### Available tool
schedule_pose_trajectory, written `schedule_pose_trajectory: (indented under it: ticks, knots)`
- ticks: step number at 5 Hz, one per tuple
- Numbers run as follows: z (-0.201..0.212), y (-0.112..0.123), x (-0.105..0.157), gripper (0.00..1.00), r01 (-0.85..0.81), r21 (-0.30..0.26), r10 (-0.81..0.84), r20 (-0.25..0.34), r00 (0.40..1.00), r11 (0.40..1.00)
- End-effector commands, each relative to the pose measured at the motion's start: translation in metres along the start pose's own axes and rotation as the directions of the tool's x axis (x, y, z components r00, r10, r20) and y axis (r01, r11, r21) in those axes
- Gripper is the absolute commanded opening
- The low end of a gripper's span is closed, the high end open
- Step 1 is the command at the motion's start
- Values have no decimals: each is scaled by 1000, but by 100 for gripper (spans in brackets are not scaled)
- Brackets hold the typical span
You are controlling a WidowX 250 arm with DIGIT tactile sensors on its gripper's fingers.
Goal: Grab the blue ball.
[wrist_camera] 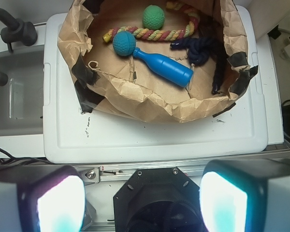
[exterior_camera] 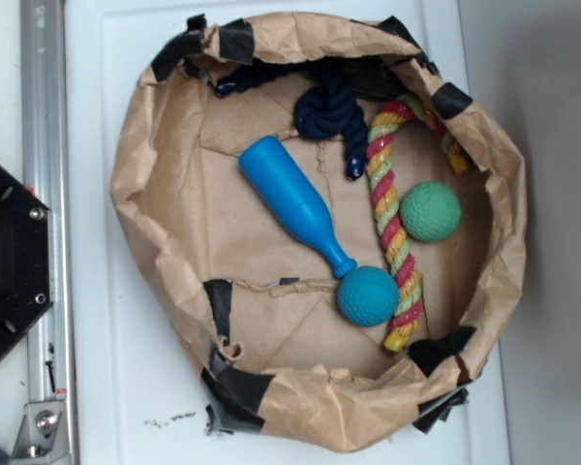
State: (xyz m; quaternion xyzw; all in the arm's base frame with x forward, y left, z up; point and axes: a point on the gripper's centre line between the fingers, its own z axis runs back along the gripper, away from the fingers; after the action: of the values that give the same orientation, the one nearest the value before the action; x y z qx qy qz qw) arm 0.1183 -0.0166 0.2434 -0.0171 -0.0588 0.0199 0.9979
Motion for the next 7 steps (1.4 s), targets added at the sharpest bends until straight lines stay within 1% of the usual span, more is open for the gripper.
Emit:
schedule_pose_trajectory:
  ticks: [1, 2, 3, 4, 5, 6, 7]
  knots:
    - [0, 0, 0, 100, 0, 0, 0, 0, 1000, 1000]
    - [-37, 18, 47, 100, 91, 51, -96, 111, 989, 995]
    - [-68, 32, 79, 100, 100, 40, -104, 105, 989, 994]
    - [-105, 34, 115, 100, 172, 32, -174, 86, 981, 985]
    - [-132, 19, 142, 100, 268, 3, -267, 101, 958, 963]
    - [-162, -20, 152, 100, 464, -90, -449, 147, 881, 881]
    - [-201, -58, 140, 100, 677, -17, -668, 141, 730, 736]
